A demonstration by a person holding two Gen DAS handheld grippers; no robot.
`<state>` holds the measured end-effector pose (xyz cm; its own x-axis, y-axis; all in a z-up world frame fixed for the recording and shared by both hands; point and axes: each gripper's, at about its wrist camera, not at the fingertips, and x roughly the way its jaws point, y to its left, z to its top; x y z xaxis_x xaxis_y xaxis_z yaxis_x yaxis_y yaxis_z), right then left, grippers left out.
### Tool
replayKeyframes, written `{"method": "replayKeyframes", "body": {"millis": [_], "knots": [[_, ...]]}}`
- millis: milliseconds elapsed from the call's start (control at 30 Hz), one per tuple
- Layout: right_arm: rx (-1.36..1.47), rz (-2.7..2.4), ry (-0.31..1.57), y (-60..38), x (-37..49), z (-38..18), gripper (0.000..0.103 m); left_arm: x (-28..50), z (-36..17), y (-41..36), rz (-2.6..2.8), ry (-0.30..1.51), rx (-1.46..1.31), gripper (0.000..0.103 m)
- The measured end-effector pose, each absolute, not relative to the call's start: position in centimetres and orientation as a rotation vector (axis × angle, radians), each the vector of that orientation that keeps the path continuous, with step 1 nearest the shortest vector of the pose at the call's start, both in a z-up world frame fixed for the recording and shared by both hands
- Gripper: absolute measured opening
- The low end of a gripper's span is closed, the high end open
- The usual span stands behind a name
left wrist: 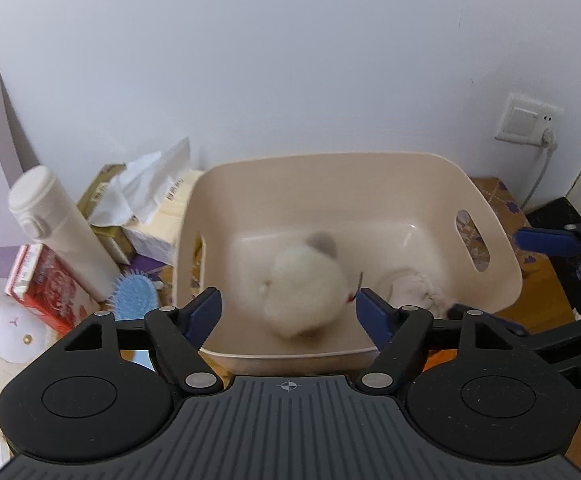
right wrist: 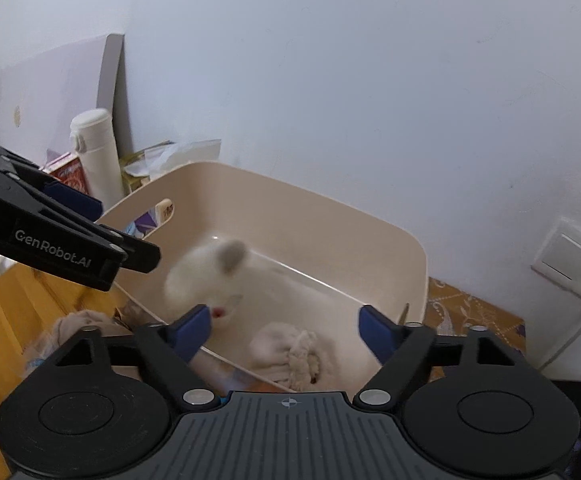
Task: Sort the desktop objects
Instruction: 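Open both tools to drop the toy and hat into the basket, then grasp the dark toothbrush box with the left tool while the right tool grasps the floral cloth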
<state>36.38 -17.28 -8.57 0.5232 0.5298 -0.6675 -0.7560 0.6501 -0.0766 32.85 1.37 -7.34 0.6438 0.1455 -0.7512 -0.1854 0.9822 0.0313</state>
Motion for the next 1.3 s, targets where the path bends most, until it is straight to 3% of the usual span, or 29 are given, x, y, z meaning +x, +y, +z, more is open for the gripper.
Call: {"method": "replayKeyframes", "body": {"millis": [167,700,1300], "knots": [[-0.34,0.759,0.647,-18.7,35.1,-7.3,0.103,31.2,-6.6,2.1,0.2,0.831,-0.05,0.078],[-0.354,0.688,0.708,-23.5,29.1,-8.5,0.103,22.1,-6.8,3.9,0.188,0.809,-0.002,0.079],[-0.409,0.672,0.803,-24.9,23.1,-12.1,0.103,17.8,-9.7,2.6,0.131,0.844,0.052,0.079]]}}
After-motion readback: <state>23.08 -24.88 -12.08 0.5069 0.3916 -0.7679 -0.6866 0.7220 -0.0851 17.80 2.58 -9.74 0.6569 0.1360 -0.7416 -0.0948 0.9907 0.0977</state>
